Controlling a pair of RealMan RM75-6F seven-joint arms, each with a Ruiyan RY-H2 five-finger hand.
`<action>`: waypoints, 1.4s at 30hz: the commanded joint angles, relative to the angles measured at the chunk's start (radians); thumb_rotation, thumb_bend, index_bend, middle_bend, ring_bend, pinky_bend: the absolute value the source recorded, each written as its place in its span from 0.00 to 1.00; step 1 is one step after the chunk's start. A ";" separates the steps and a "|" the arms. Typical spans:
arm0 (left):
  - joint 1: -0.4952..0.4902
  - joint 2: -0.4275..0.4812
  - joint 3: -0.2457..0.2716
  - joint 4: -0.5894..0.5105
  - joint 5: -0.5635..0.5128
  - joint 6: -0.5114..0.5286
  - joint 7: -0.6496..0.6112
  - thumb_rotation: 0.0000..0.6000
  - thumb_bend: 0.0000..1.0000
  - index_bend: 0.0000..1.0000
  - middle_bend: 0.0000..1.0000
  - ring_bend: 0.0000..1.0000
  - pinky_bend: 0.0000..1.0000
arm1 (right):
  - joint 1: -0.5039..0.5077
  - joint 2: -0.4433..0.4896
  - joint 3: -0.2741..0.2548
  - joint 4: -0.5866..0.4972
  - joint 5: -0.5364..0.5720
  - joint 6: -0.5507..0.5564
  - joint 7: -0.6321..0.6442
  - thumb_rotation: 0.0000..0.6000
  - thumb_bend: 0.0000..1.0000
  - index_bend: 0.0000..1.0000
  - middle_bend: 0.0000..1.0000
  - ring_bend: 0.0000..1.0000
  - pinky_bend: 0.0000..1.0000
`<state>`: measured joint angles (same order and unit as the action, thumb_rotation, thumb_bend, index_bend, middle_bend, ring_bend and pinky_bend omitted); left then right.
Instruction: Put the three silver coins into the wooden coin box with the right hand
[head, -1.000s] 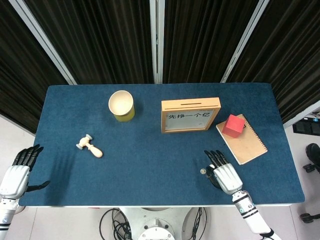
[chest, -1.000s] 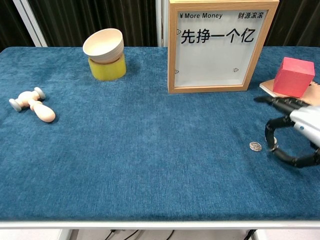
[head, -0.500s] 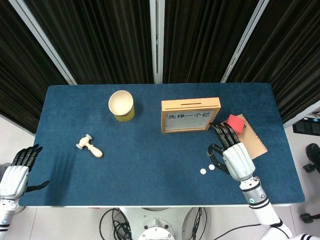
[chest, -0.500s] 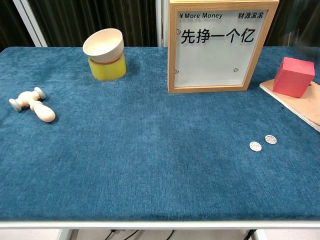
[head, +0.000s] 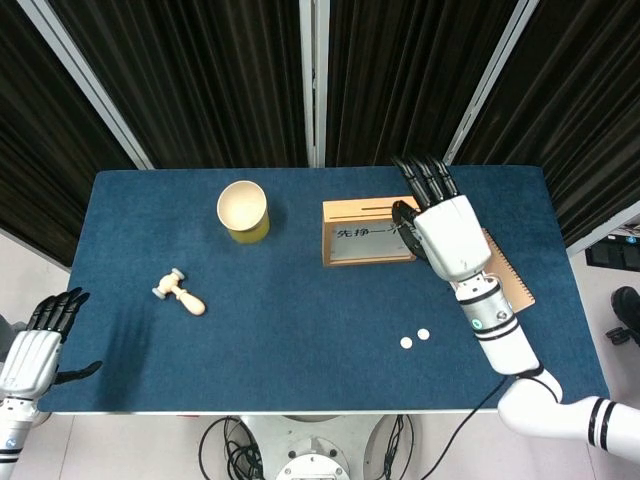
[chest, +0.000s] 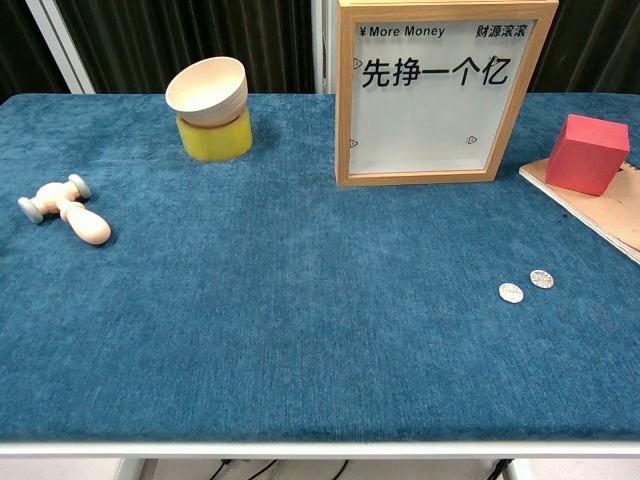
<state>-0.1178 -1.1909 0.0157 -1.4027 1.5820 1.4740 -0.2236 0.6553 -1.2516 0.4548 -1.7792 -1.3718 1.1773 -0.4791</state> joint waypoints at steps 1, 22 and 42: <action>-0.001 0.001 0.000 -0.002 -0.001 -0.003 0.002 1.00 0.00 0.02 0.00 0.00 0.00 | 0.099 0.004 0.046 0.046 0.202 -0.105 -0.157 1.00 0.47 0.74 0.03 0.00 0.00; -0.005 0.008 0.003 -0.006 -0.003 -0.016 0.007 1.00 0.00 0.02 0.00 0.00 0.00 | 0.322 -0.023 -0.007 0.033 0.812 -0.105 -0.420 1.00 0.47 0.75 0.02 0.00 0.00; -0.003 0.003 0.003 0.017 -0.011 -0.019 -0.013 1.00 0.00 0.02 0.00 0.00 0.00 | 0.441 -0.070 -0.029 0.068 1.035 -0.026 -0.414 1.00 0.48 0.76 0.03 0.00 0.00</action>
<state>-0.1204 -1.1880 0.0184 -1.3862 1.5711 1.4547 -0.2364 1.0959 -1.3213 0.4270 -1.7113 -0.3370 1.1510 -0.8943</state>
